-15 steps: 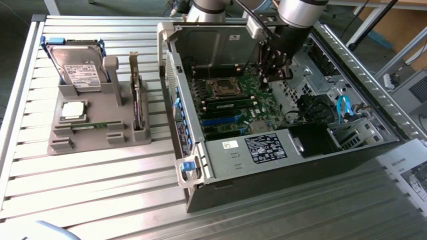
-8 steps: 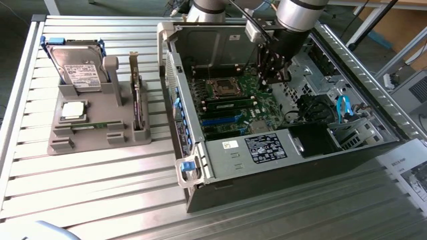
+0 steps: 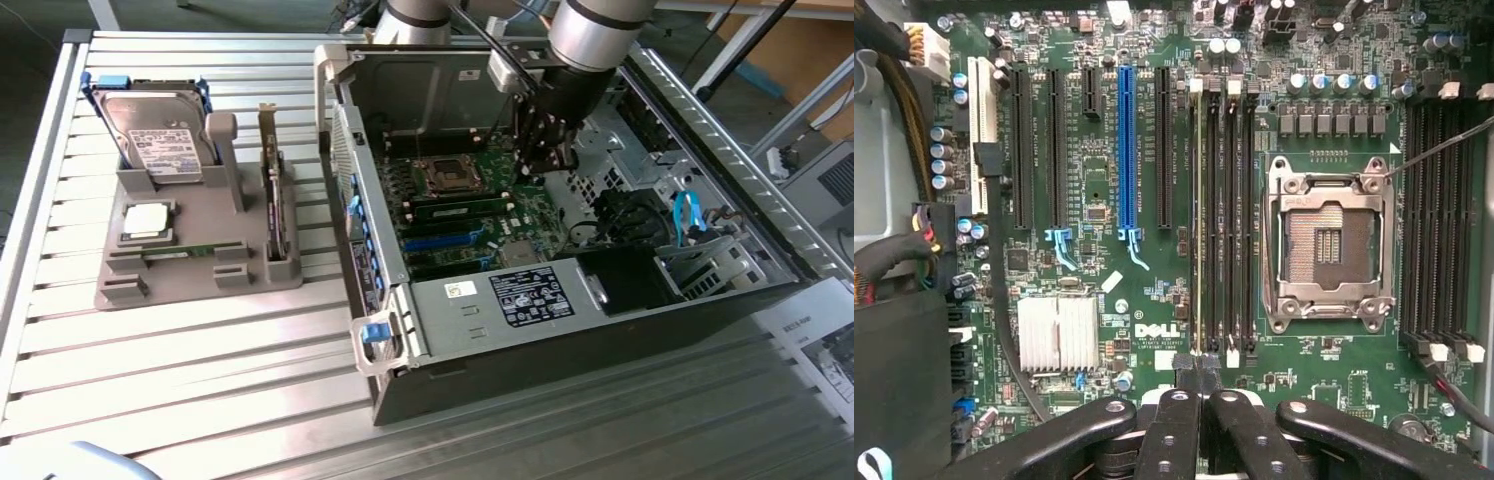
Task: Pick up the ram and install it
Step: 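Press down the ram until it locks into place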
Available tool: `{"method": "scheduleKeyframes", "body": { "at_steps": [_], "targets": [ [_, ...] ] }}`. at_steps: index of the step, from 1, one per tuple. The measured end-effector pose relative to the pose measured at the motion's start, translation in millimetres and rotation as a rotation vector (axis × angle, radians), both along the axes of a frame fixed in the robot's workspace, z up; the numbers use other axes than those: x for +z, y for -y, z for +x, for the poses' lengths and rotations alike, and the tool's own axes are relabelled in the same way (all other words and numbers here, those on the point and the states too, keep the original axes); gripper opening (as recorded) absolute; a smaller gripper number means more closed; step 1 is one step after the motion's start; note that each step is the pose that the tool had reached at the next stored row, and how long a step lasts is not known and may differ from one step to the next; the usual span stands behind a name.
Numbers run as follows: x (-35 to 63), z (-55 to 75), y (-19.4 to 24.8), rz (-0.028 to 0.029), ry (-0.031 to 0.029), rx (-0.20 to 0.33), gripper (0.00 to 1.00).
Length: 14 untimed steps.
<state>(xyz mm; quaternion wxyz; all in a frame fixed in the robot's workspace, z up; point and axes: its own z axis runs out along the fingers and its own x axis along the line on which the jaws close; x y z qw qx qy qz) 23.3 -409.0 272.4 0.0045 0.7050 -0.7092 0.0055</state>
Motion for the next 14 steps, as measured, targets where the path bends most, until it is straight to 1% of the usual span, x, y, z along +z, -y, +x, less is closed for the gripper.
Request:
{"method": "scheduleKeyframes", "body": {
  "at_steps": [14],
  "targets": [
    [-15.9, 0.0, 0.0, -0.0001, 0.0, 0.0, 0.1]
  ]
}}
